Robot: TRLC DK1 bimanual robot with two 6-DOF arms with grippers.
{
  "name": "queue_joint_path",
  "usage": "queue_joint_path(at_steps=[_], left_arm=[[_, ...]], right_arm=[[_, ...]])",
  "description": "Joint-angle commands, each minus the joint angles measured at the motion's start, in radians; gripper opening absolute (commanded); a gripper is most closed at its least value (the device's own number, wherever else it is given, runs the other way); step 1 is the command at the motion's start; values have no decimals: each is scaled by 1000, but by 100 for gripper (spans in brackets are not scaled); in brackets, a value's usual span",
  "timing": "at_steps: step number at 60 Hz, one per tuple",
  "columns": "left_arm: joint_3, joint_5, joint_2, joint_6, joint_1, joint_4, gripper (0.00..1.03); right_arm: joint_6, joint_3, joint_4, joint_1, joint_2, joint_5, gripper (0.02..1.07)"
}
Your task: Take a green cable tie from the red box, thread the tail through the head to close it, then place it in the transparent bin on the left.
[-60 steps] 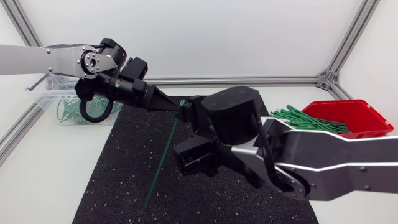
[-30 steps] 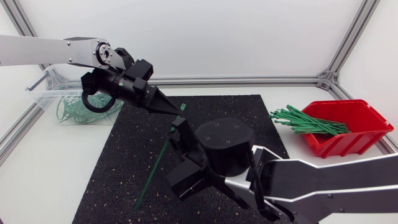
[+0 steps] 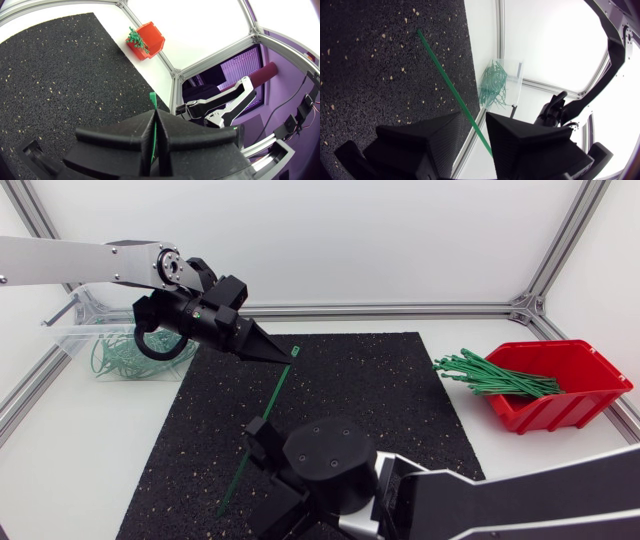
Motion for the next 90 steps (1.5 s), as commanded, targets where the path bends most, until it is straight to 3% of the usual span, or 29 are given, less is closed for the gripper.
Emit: queue_joint_path(at_steps=[1,43,48,90], left_arm=[[20,20,28,29,0,-19,3],[30,22,48,29,-19,-28,3],[37,22,54,29,-20,-31,3],[65,26,101,31,-20,-40,3]], right_arm=[[-29,-12,21,19,36,-1,39],[-66,56,101,53,233,-96,38],[-69,57,113,57,248,-107,34],[-67,65,187,80,299,-130,27]])
